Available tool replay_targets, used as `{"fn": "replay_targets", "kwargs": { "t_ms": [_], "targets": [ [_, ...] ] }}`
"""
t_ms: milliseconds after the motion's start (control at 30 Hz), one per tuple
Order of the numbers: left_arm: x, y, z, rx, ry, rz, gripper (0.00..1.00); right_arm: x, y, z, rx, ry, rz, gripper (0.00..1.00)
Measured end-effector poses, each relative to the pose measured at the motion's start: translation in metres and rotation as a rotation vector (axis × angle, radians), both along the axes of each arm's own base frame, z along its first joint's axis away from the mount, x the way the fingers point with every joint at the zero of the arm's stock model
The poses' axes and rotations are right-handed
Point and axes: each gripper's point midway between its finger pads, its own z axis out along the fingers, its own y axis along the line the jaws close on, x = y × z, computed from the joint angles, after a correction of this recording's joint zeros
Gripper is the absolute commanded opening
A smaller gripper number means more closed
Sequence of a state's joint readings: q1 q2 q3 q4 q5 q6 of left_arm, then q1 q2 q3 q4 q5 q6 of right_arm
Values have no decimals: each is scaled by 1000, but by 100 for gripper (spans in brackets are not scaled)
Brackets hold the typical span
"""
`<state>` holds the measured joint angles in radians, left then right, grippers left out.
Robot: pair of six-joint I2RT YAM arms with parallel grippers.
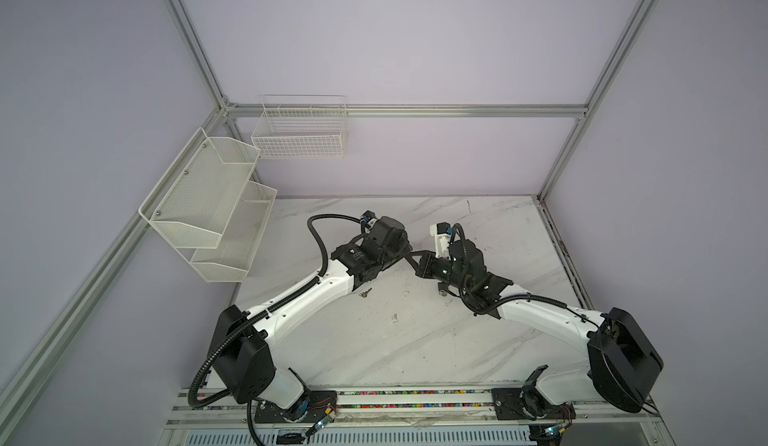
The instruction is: Unlock with the key
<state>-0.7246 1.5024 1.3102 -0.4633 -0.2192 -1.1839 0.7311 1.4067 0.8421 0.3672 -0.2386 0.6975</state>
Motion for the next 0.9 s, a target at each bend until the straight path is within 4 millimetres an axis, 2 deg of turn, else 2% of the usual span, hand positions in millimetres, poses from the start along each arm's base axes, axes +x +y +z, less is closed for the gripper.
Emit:
{"fn": "replay_targets", "kwargs": {
  "t_ms": [300, 533, 767, 900],
  "targets": [
    [0, 1, 1, 14, -8, -26, 2, 6, -2, 1, 39, 51, 12, 0],
    [1, 1, 10, 21, -39, -47, 2, 6, 1, 12, 85, 82, 32, 0],
    [2, 3, 22, 11, -80, -47, 3, 11, 2, 25, 43, 70, 10, 0],
    [1, 4, 26, 21, -95, -56, 3, 8, 5, 30, 94, 96, 42, 0]
  ]
}}
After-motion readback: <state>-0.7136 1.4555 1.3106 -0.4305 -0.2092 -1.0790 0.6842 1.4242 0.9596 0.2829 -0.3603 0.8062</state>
